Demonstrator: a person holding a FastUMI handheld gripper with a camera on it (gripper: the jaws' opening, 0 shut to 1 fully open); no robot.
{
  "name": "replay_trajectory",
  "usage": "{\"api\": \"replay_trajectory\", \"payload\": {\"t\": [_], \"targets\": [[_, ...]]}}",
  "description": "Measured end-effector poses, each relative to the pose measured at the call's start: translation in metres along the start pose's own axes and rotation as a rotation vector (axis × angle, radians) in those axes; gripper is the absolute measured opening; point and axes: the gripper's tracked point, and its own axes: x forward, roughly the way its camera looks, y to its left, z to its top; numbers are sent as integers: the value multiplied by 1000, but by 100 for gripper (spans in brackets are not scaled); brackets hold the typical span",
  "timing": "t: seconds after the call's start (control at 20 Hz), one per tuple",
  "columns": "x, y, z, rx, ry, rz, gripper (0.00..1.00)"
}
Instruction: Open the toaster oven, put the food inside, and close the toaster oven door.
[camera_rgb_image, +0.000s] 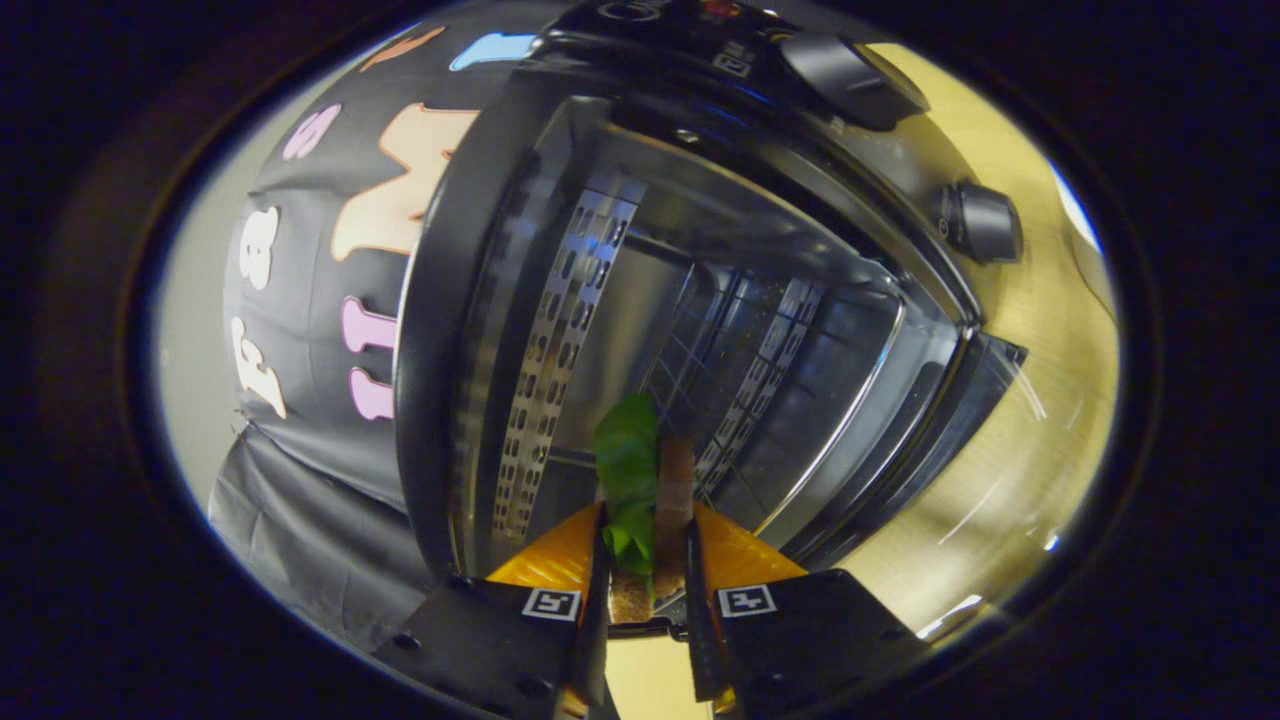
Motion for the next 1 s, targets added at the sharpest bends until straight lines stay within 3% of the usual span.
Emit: {"api": "replay_trajectory", "payload": {"t": [0.4, 0.85, 1.0], "targets": [[-12, -4, 7, -169, -17, -108, 67], [-38, -38, 23, -243, -38, -352, 99], [-38, -38, 22, -241, -16, -345, 99]]}}
